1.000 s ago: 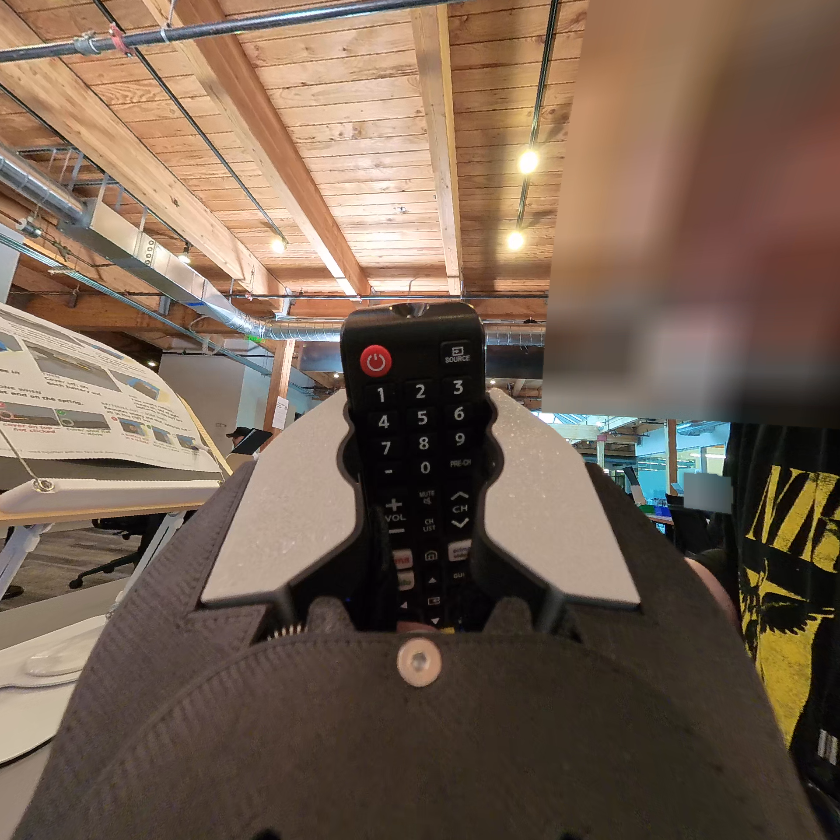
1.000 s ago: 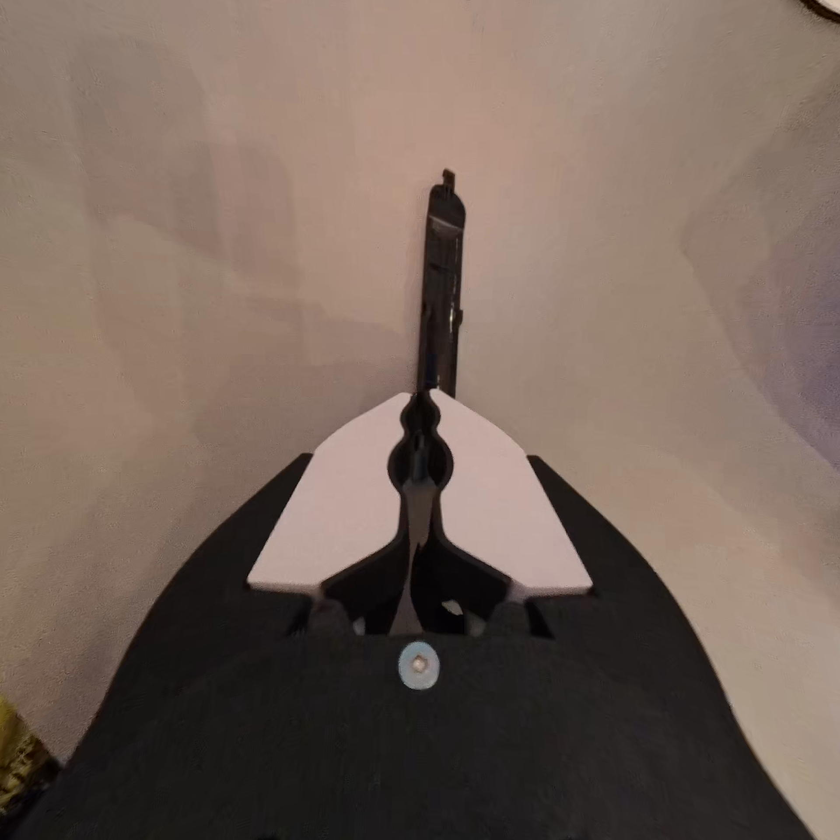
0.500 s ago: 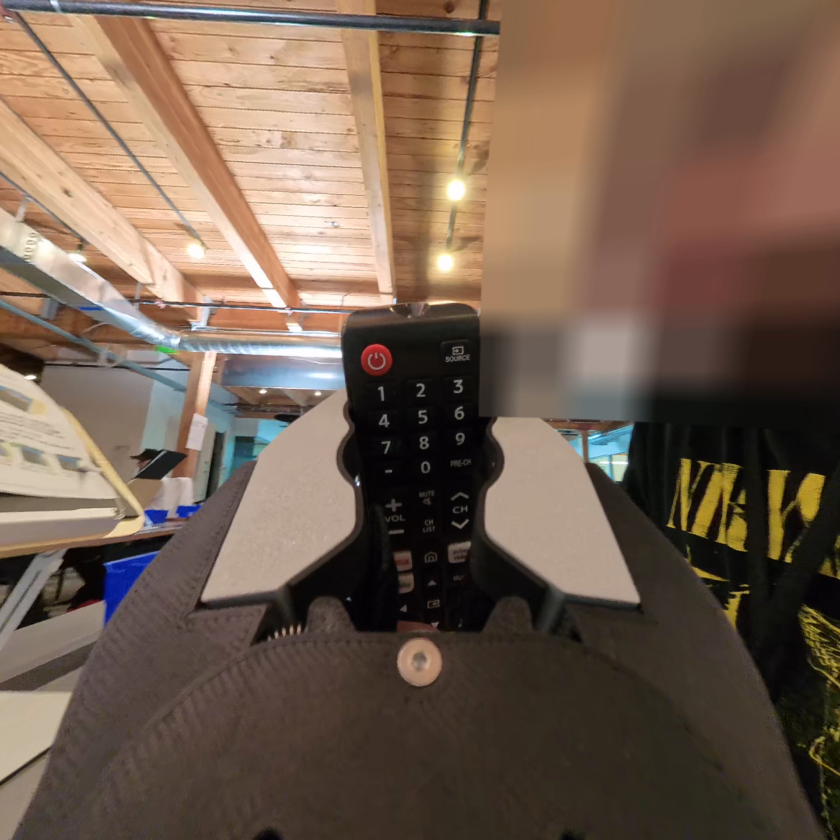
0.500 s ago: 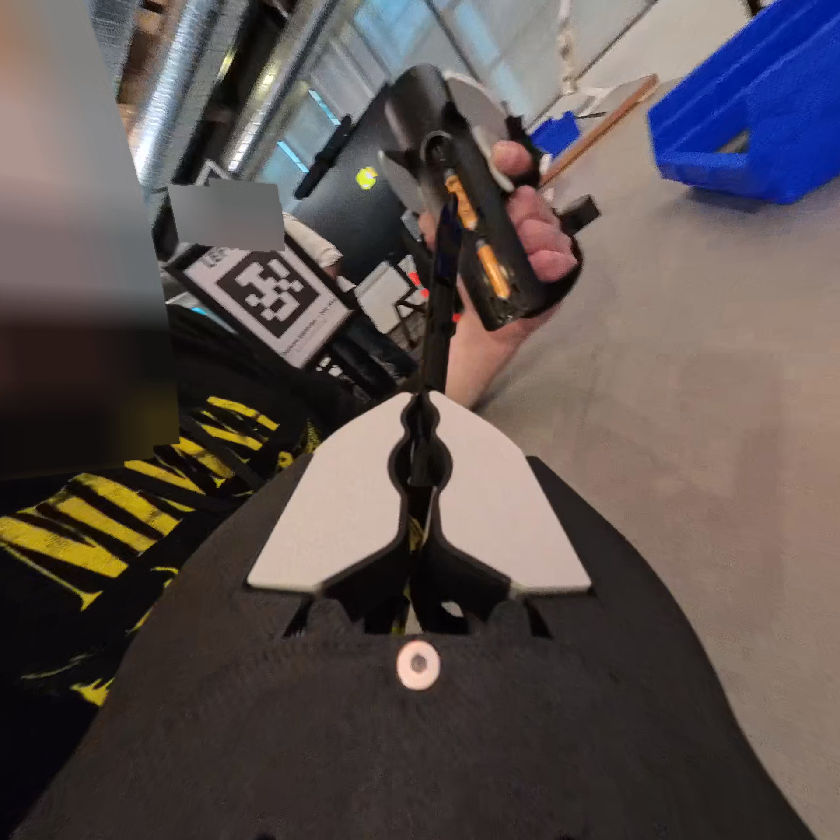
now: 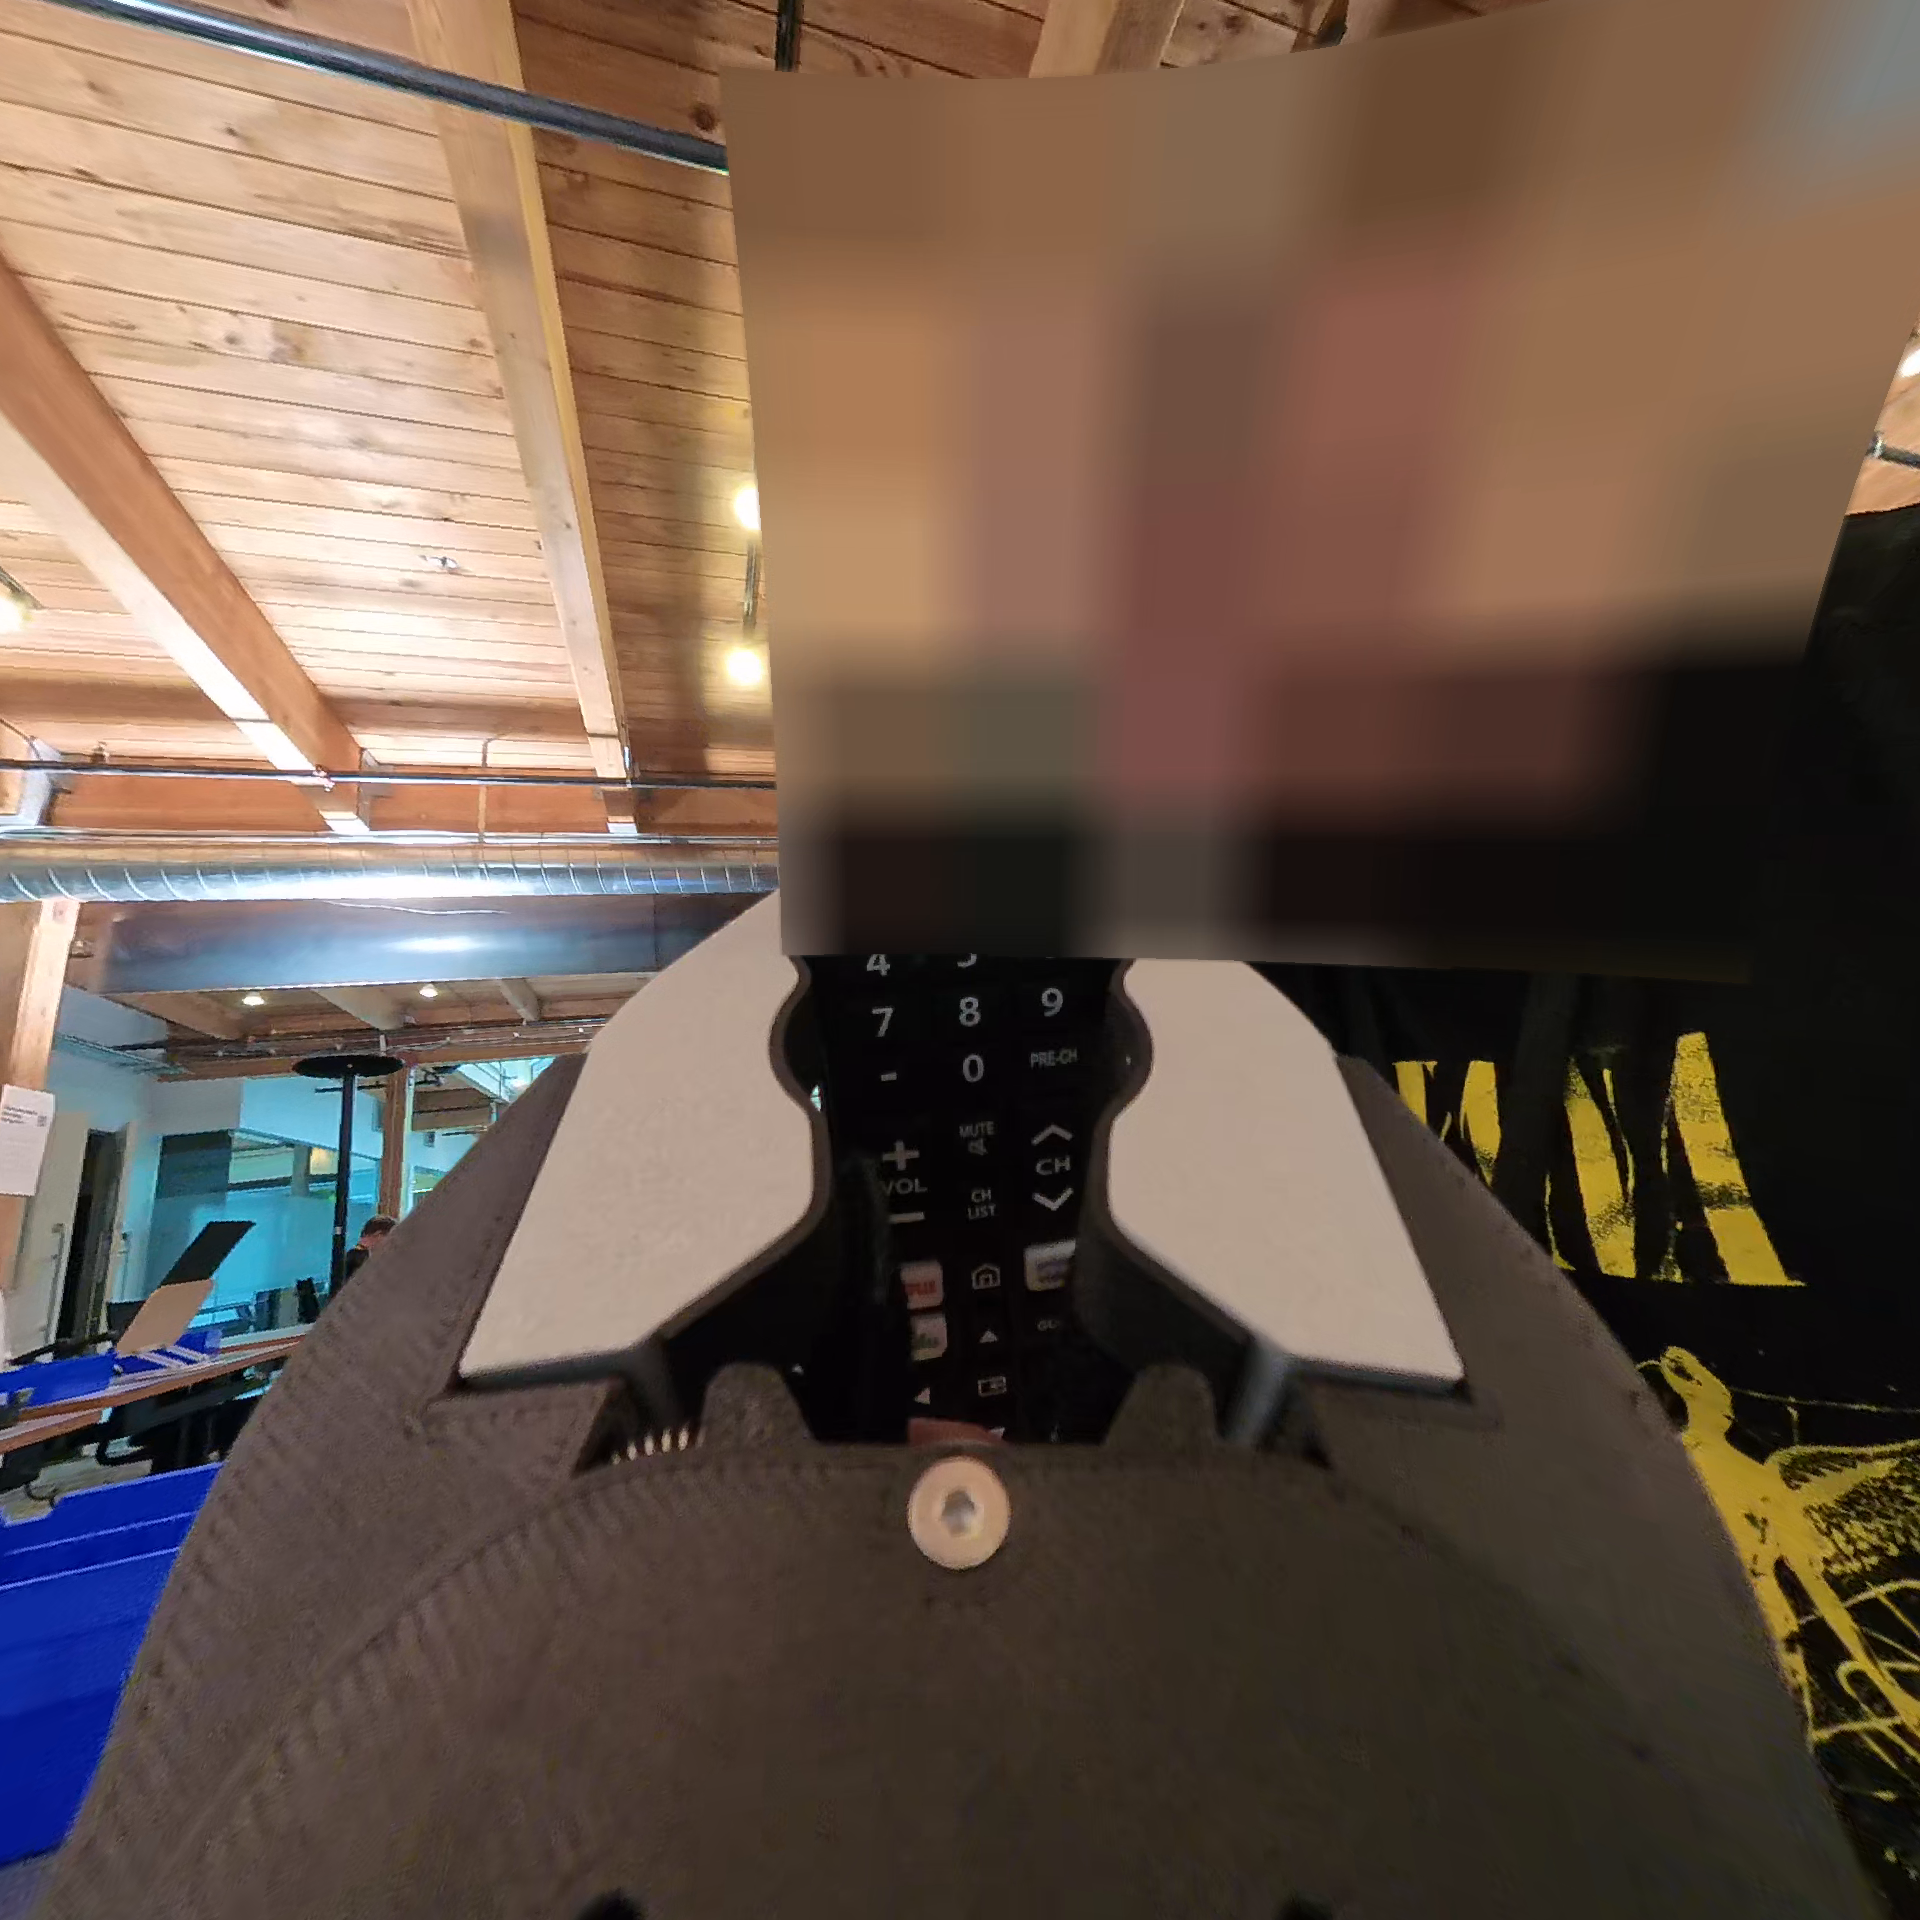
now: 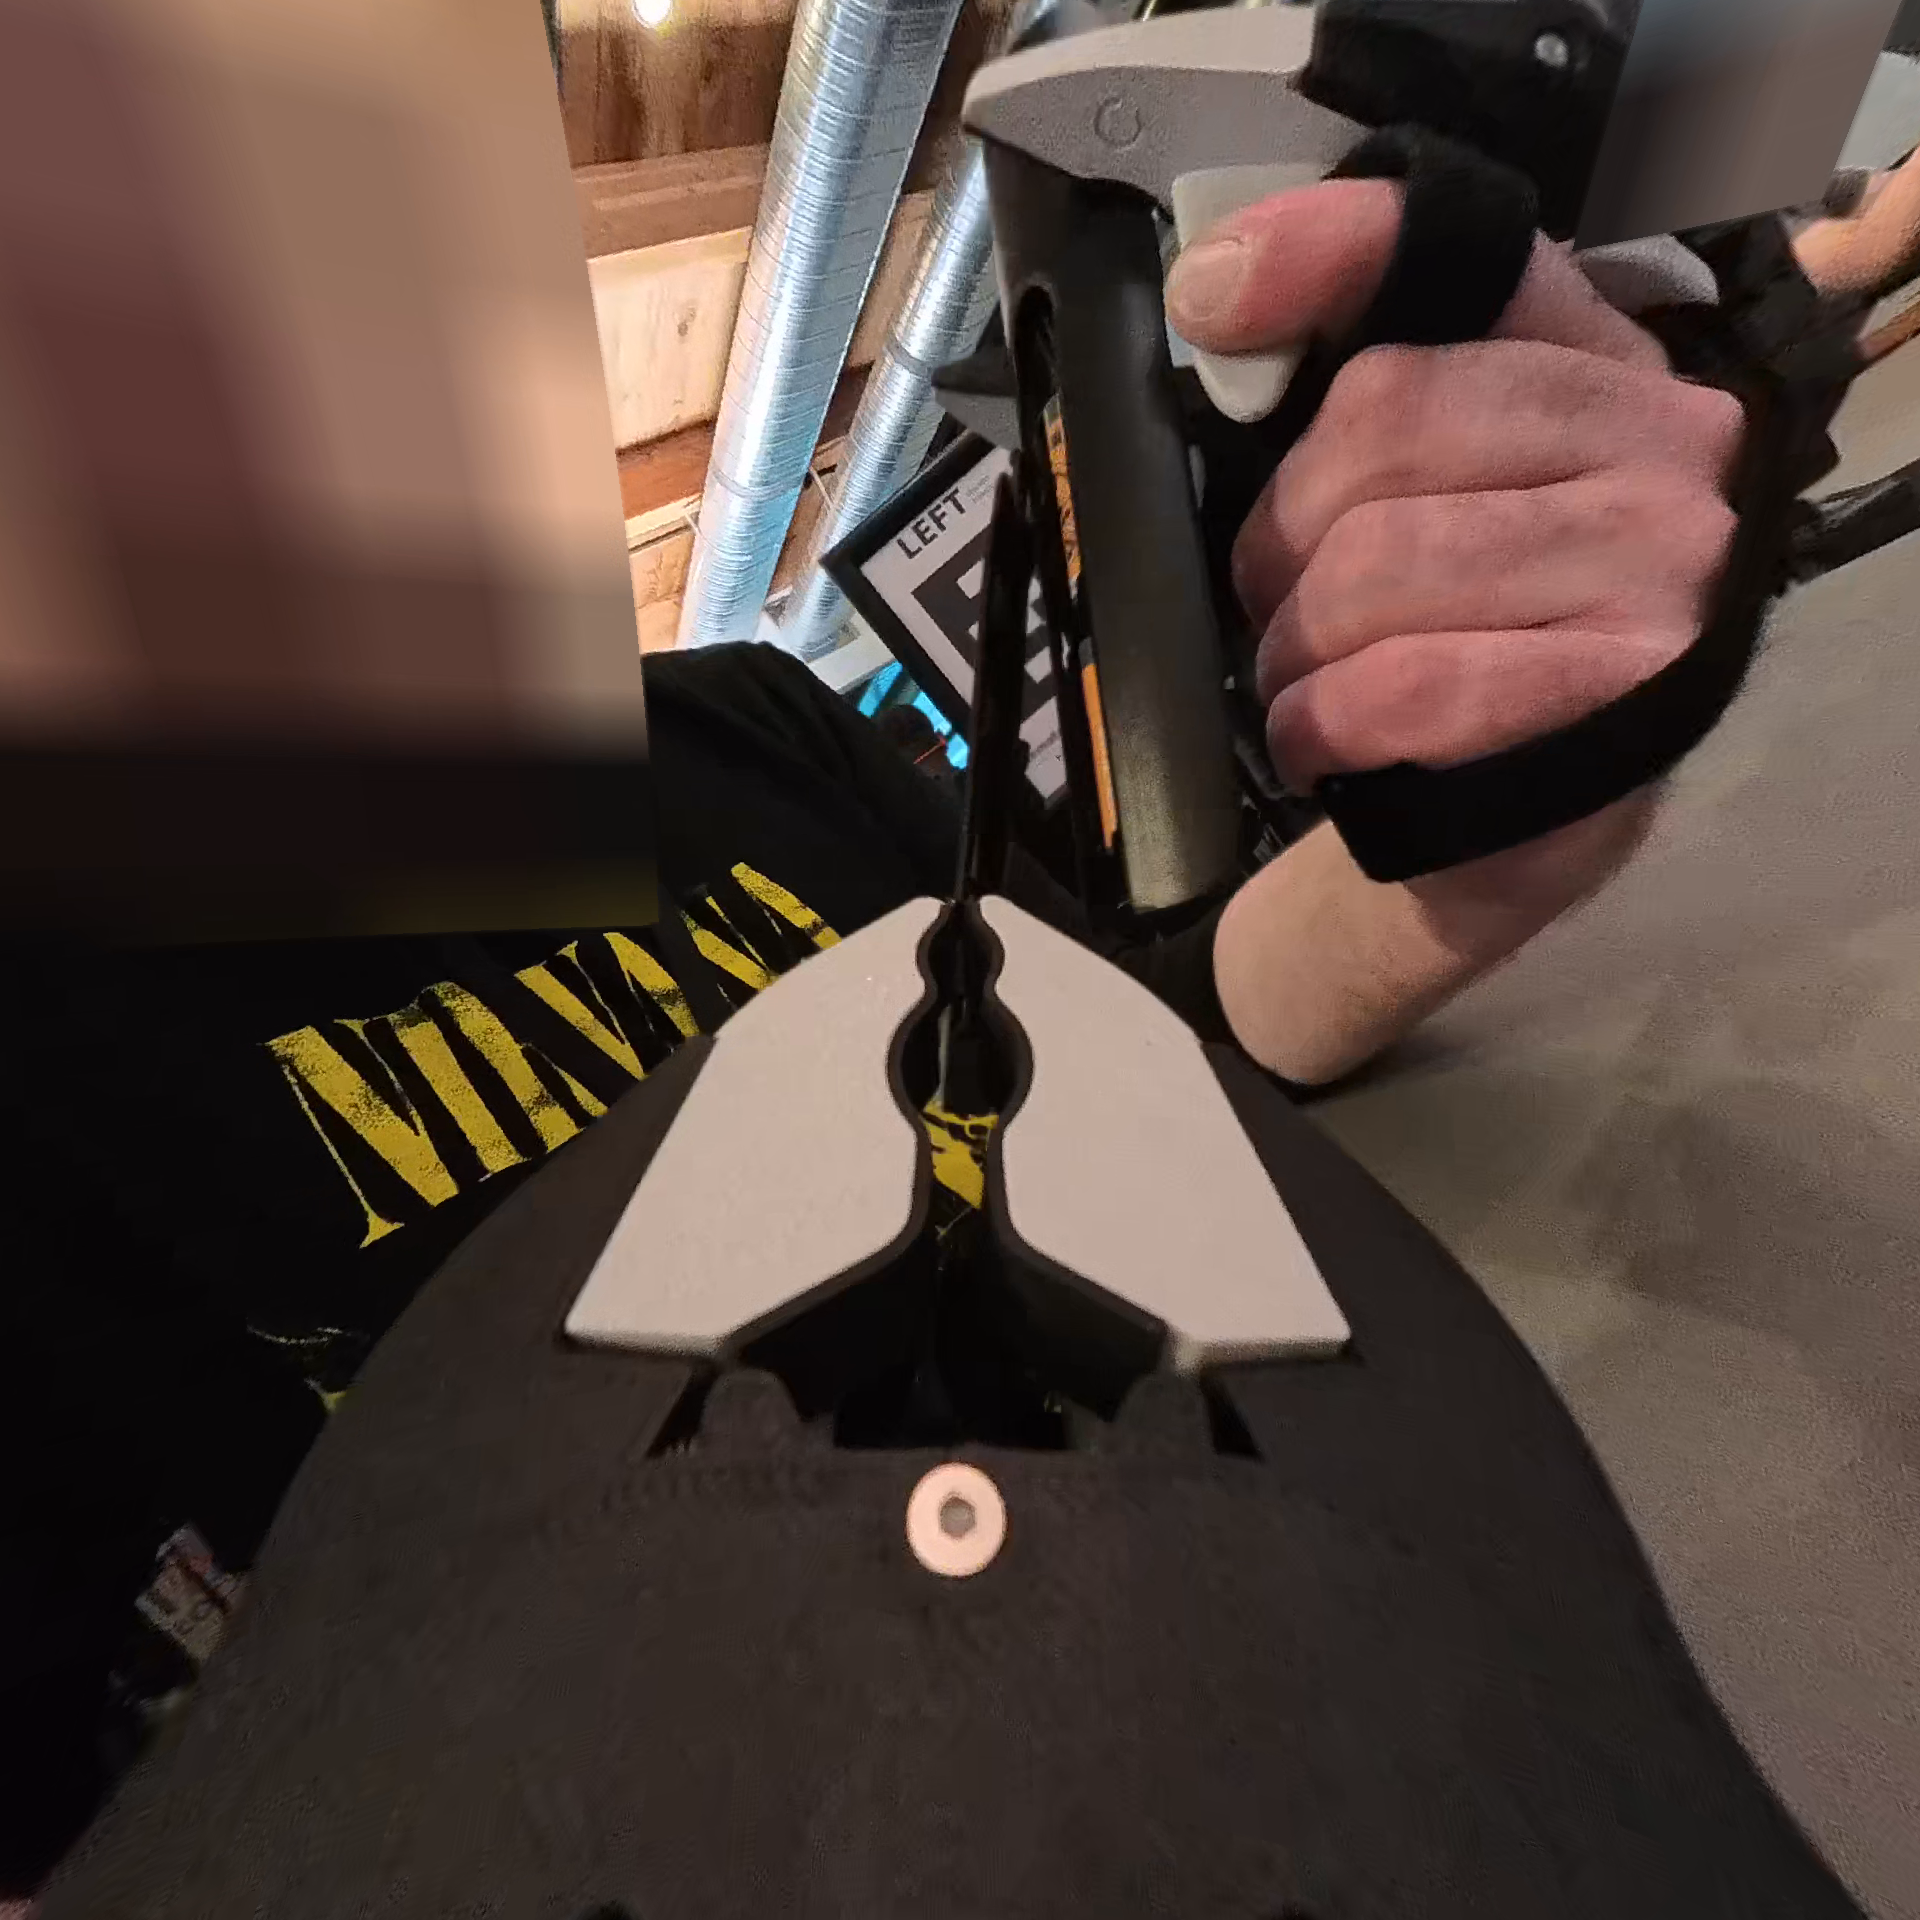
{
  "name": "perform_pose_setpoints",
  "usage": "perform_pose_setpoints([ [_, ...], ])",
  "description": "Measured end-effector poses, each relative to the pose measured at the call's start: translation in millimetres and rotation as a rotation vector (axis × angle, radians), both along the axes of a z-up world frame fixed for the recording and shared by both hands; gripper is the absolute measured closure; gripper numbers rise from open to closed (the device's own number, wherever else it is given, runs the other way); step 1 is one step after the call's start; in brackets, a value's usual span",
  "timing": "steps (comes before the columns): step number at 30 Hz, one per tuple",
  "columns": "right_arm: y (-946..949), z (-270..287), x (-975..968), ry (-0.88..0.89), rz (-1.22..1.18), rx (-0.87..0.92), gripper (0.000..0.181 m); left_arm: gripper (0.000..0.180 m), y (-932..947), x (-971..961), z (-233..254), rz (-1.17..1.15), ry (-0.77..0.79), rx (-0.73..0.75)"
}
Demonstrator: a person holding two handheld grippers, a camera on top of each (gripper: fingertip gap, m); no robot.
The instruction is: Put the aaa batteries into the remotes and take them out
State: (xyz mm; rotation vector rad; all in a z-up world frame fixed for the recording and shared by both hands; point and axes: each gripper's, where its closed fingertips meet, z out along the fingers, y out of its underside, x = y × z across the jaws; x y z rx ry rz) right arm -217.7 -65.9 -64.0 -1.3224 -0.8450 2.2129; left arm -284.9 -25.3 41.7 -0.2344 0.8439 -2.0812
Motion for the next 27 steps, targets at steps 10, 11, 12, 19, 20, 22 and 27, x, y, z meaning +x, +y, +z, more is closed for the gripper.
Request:
perform_pose_setpoints([
  [10,20.7,-12.2,5.7,0.009,-0.118,-0.102,0.181,0.129,2.3,5.0,-4.8,0.011,0.025,-0.001],
  [11,20.4,-10.1,7.6,0.024,-0.126,-0.106,0.181,0.129,3.6,5.4,-5.4,0.022,0.031,-0.002],
  [12,20.1,-11.3,8.9,0.010,-0.140,-0.106,0.181,0.129,4.8,5.6,-6.5,0.032,0.039,0.001],
  [19,10.6,-42.4,46.9,-0.247,-0.199,-0.249,0.181,0.129,24.5,7.4,-21.4,0.138,0.141,-0.001],
  [20,7.6,-53.1,52.8,-0.314,-0.202,-0.273,0.180,0.129,27.8,5.2,-22.4,0.151,0.147,-0.003],
  [22,2.2,-73.7,62.4,-0.431,-0.193,-0.338,0.181,0.129,32.2,2.9,-23.8,0.178,0.160,0.000],
  [27,-14.2,-133.8,75.1,-0.822,-0.117,-0.354,0.181,0.129,32.4,5.9,-25.8,0.191,0.180,0.009],
])
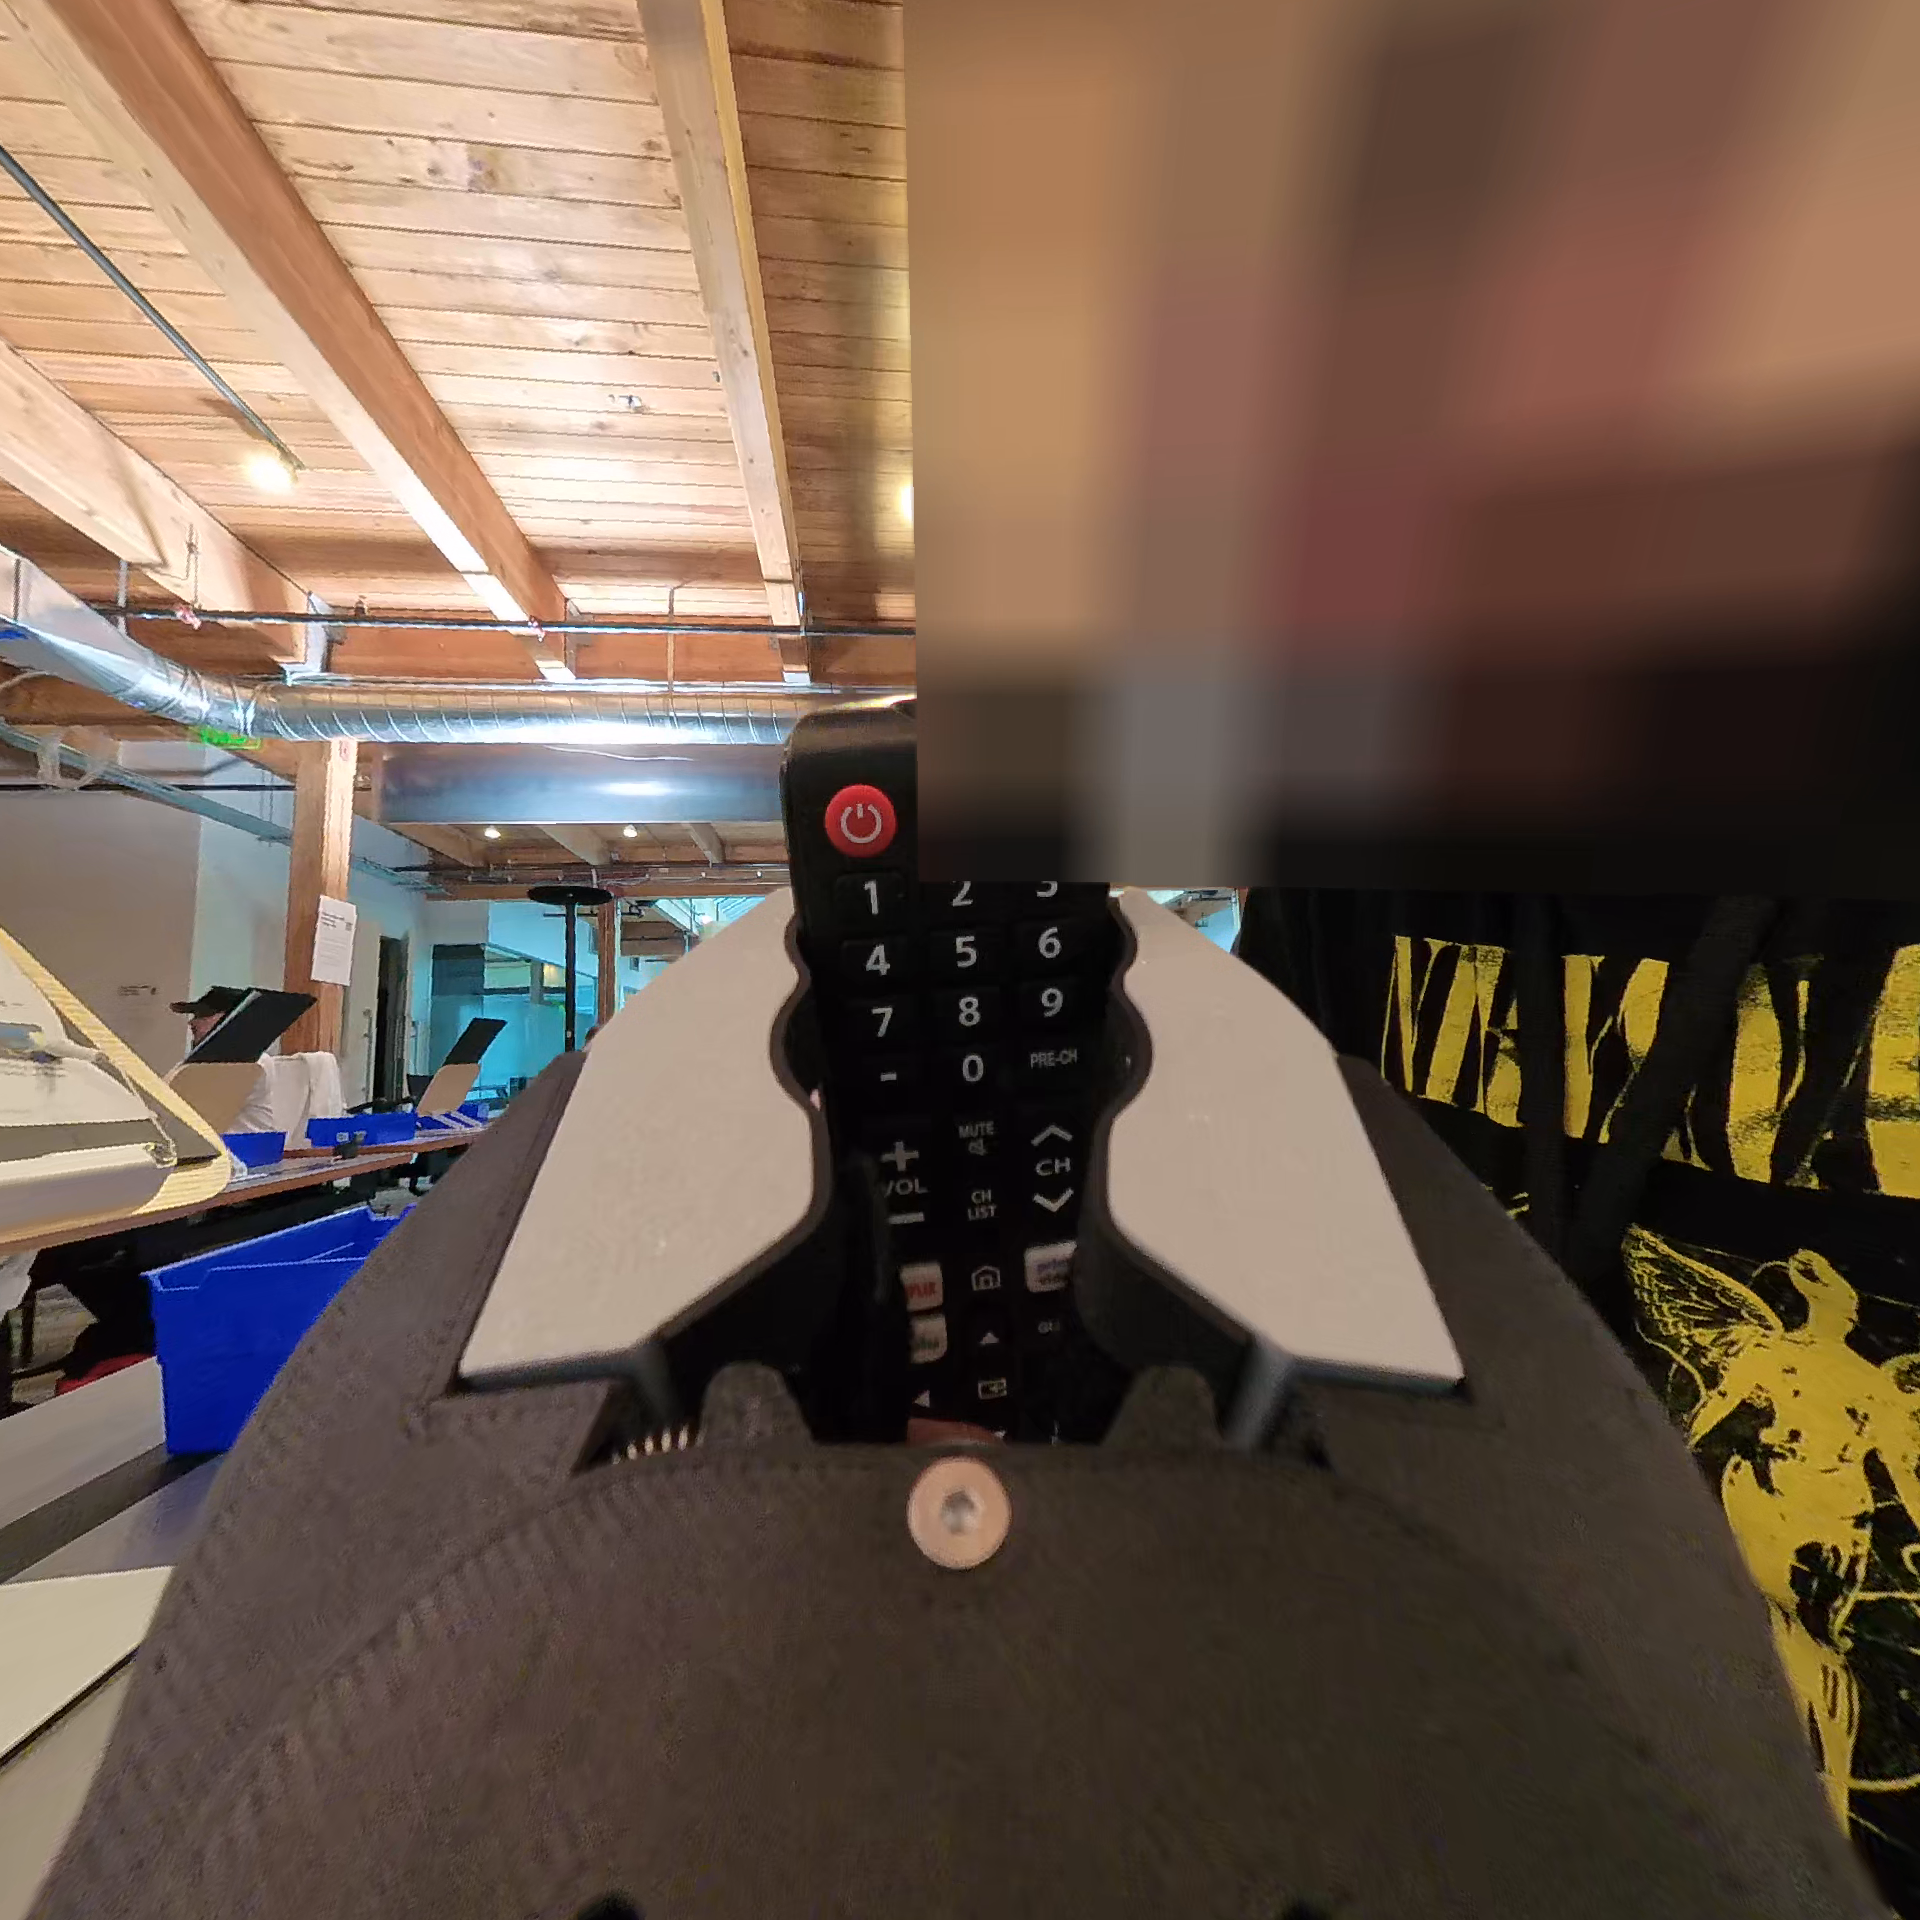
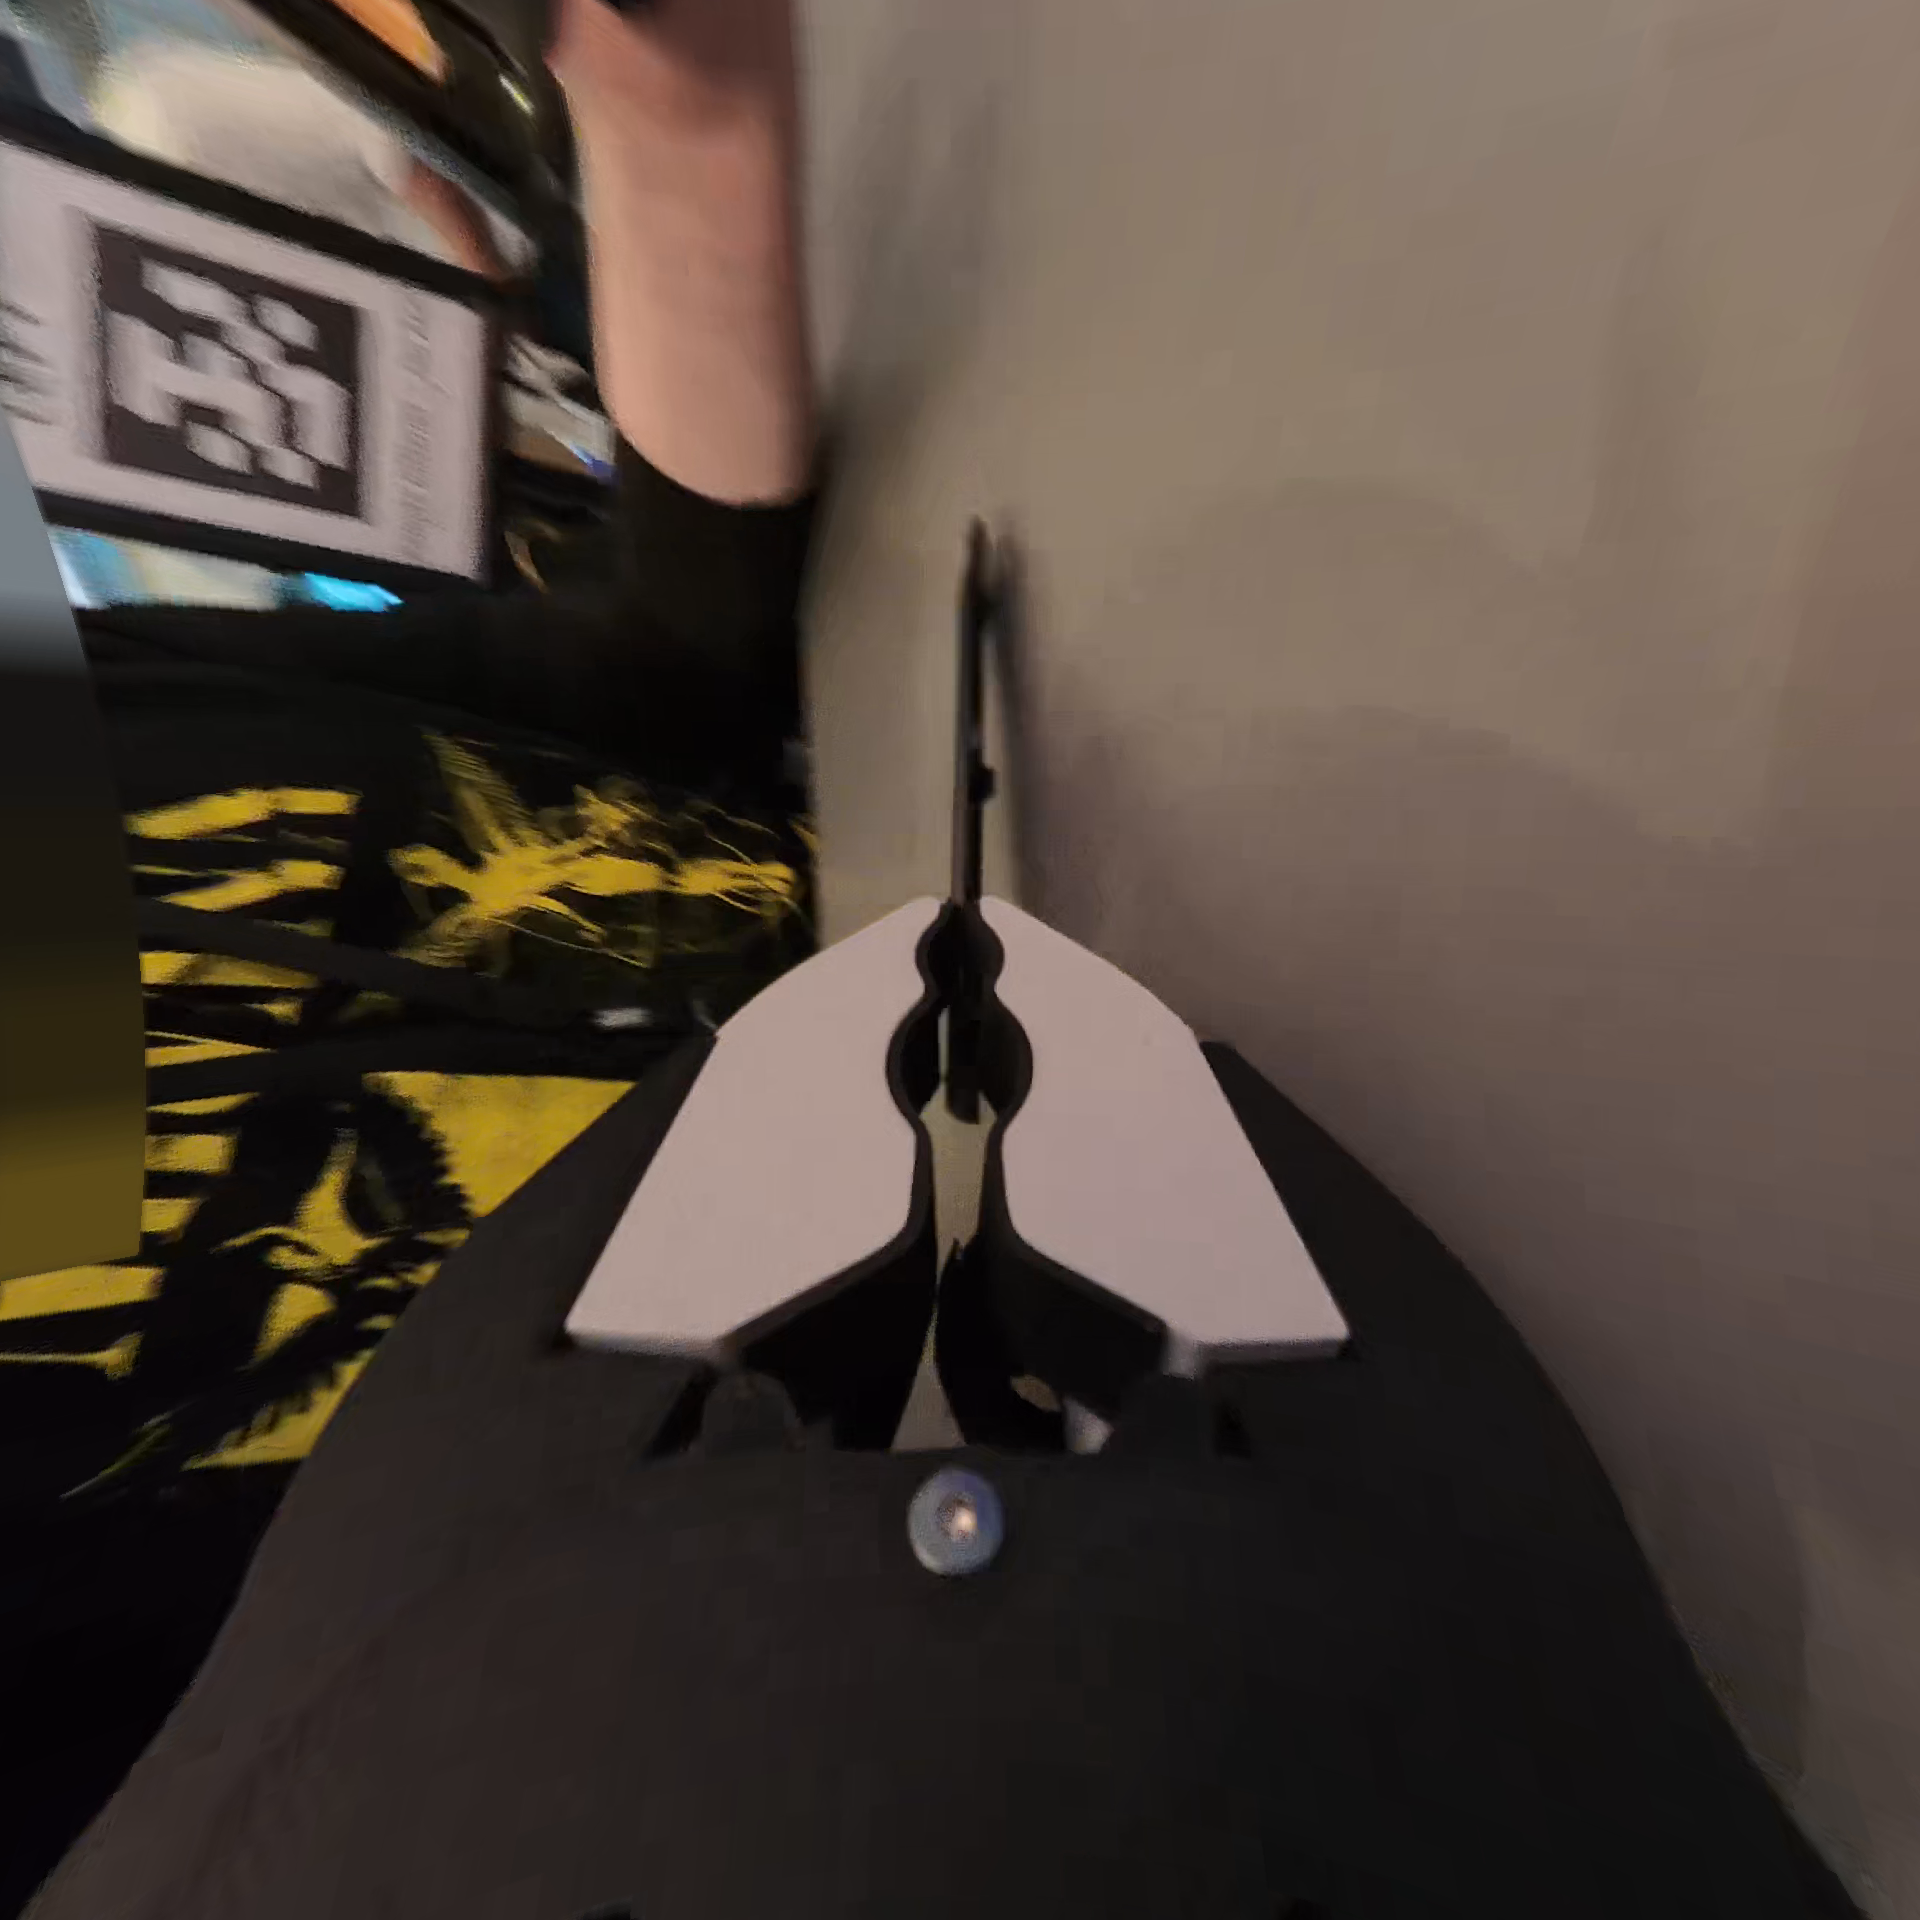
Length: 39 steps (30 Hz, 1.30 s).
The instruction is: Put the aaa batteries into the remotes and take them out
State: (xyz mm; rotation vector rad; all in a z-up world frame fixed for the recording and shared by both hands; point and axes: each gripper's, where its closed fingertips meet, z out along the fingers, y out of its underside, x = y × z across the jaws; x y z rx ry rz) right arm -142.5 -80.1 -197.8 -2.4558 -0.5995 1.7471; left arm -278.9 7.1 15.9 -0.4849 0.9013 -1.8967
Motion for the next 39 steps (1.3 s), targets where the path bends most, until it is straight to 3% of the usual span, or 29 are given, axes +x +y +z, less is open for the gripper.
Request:
perform_pose_setpoints([
  [3,7.1,-15.3,7.3,-0.173,0.061,0.110,0.178,0.129,-0.6,0.9,0.0,0.003,0.005,0.003],
  [6,12.7,-5.7,8.2,-0.228,0.128,0.246,0.145,0.129,0.3,0.8,0.3,0.011,0.009,0.004],
  [9,8.8,-5.6,13.8,-0.443,0.238,0.487,0.135,0.129,-0.4,-1.0,2.2,0.014,0.003,0.006],
  [12,0.2,-19.1,14.1,-0.696,0.385,0.721,0.136,0.129,-3.0,-2.2,4.8,0.018,-0.003,0.016],
  [14,1.7,-22.9,13.2,-0.805,0.435,0.832,0.154,0.129,-4.5,-3.1,5.8,0.021,-0.006,0.021],
  [15,-0.4,-23.0,9.6,-0.799,0.441,0.848,0.162,0.129,-4.7,-3.9,6.0,0.022,-0.009,0.021],
  [21,4.1,-8.8,-0.4,-0.639,0.278,0.781,0.162,0.129,-4.8,-10.8,10.1,0.027,-0.045,0.011],
  [29,43.1,137.2,-61.3,-0.217,-0.014,0.955,0.162,0.128,7.8,-33.7,27.3,0.070,-0.211,-0.068],
  [39,69.4,149.5,-115.8,-0.172,0.106,1.014,0.162,0.128,6.2,-42.4,34.4,0.071,-0.261,-0.074],
])
